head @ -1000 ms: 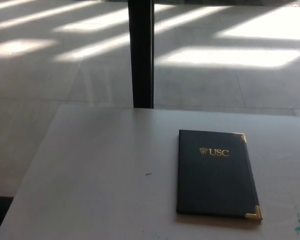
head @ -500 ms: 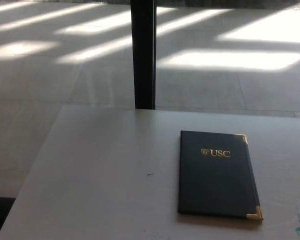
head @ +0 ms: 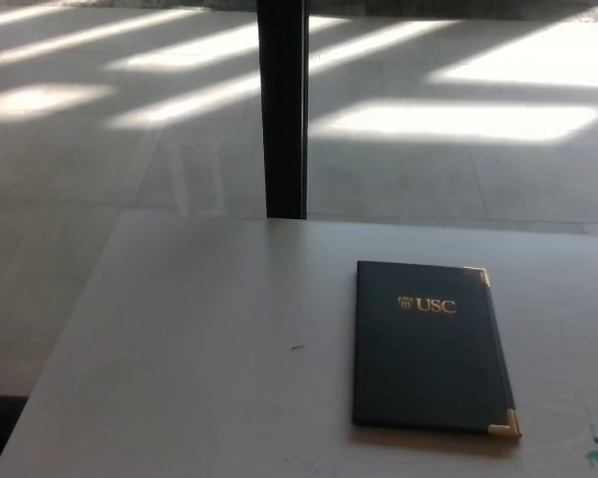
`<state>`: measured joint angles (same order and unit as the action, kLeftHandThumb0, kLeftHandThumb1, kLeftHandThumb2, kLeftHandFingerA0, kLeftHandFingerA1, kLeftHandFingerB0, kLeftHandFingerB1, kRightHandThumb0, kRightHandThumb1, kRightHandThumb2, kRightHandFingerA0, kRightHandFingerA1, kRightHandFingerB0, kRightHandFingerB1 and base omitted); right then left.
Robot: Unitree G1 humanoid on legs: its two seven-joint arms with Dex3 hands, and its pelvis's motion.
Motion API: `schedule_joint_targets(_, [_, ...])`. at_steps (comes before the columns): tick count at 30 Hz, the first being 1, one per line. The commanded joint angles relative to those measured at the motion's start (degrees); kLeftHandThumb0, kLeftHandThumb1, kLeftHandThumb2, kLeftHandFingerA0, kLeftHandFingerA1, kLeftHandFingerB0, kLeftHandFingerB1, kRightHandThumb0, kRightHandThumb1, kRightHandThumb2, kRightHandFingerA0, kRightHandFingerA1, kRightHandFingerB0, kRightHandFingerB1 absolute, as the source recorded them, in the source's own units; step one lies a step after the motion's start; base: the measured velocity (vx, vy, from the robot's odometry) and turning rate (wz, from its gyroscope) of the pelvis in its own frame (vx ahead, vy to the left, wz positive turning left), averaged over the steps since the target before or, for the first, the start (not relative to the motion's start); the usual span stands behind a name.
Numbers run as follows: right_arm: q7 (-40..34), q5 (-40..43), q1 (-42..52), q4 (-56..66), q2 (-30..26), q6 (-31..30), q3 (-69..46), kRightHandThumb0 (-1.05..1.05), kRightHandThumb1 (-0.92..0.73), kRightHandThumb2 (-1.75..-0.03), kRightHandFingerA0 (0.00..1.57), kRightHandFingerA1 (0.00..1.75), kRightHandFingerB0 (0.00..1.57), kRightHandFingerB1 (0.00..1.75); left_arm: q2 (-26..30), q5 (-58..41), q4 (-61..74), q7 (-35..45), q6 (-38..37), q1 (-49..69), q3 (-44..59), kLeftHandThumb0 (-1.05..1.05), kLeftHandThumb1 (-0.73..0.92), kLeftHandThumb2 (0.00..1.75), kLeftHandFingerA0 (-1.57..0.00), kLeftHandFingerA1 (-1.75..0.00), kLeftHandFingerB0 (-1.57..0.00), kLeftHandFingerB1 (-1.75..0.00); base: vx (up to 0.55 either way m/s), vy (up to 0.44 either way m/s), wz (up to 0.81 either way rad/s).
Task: The robot uses its left hand to push the cover of the diary kept in the middle of the desk to close it
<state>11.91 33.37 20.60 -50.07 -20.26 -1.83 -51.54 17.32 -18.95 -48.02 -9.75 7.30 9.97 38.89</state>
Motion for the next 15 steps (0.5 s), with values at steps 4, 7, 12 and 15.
schedule_joint_targets(4, [-1.25, 0.42, 0.67, 1.43, 0.10, -0.30, 0.60, -0.91, -0.87, -0.66, 0.59, 0.78, 0.55, 0.57, 1.05, 0.04, -0.36, 3.31, -3.03, 0.13, -1.08, -0.93, 0.72, 1.11, -0.66, -0.78, -0.57, -0.71, 0.00, 0.000, 0.00])
schedule_joint_targets(7, [-1.21, 0.67, 0.19, 0.18, -0.29, -0.24, 0.39, -0.91, -0.86, -0.65, 0.58, 0.78, 0.56, 0.56, 1.23, 0.45, -1.00, 3.33, -3.30, -0.04, -1.65, -0.94, 0.72, 1.14, -0.66, -0.77, -0.57, -0.71, 0.00, 0.000, 0.00])
schedule_joint_targets(12, [-1.40, 0.48, 0.68, 1.18, 0.25, -0.15, 0.89, -0.92, -0.88, -0.66, 0.66, 0.76, 0.55, 0.55, 1.68, -0.18, -1.62, 4.26, -3.77, 0.09, -1.51, -0.95, 0.92, 0.72, -0.64, -0.73, -0.53, -0.64, 0.00, 0.000, 0.00])
schedule_joint_targets(15, [-2.40, 0.53, 0.14, 0.40, 0.11, 0.15, 0.77, -0.92, -0.86, -0.66, 0.71, 0.76, 0.62, 0.58, 2.01, -0.34, -2.53, 4.46, -4.02, -0.39, -1.40, -0.94, 0.92, 0.73, -0.67, -0.74, -0.55, -0.64, 0.00, 0.000, 0.00])
